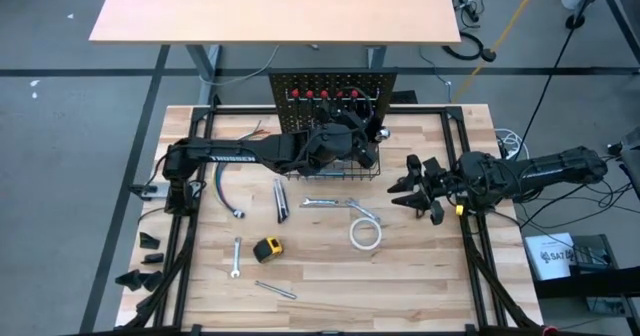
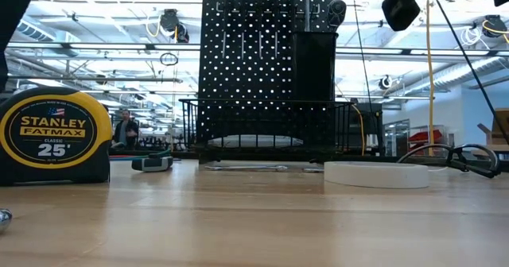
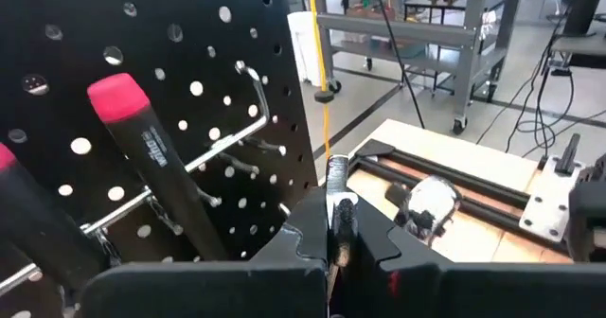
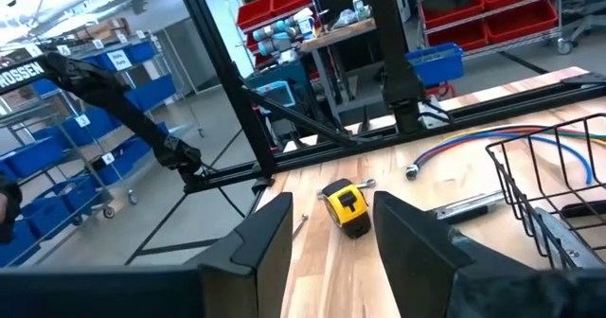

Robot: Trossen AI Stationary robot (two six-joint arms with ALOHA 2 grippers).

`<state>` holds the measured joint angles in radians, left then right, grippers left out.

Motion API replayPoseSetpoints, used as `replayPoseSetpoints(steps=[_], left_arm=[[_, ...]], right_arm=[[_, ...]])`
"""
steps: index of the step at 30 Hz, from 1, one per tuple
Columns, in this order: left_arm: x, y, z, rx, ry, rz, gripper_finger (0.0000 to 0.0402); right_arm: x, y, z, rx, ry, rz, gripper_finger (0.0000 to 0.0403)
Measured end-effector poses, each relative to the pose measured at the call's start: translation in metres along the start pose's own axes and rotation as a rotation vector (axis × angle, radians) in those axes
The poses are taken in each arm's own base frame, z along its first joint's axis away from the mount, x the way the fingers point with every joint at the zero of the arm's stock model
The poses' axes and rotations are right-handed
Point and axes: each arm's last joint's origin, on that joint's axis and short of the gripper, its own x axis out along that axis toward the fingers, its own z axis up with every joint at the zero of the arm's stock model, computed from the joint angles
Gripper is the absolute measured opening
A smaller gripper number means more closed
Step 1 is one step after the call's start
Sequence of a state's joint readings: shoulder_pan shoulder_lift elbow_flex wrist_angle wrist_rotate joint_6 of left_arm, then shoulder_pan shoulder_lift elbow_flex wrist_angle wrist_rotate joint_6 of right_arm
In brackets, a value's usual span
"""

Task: Hang tools onto peg board
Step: Put the wrench into the pegboard bin

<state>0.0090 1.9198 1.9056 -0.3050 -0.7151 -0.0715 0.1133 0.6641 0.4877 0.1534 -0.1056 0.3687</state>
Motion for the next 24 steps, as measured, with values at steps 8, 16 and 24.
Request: replayPoseSetpoints(steps=[8, 16, 24], left_arm=[[0.004, -0.002, -0.007, 0.030, 0.034, 0.015, 0.0005], [0.005, -0.002, -0.010, 0.040, 0.050, 0.005, 0.0005], [0.015, 0.008, -0.010, -0.015, 0.070, -0.052, 0.0005]], right_arm=[[0.000, -0.005, 0.002, -0.040, -0.013, -0.032, 0.0143], [-0.005, 0.000, 0.033, -0.193, -0.134, -0.045, 0.0143], [-0.006, 0.008, 0.070, -0.289, -0.061, -0.108, 0.0143]])
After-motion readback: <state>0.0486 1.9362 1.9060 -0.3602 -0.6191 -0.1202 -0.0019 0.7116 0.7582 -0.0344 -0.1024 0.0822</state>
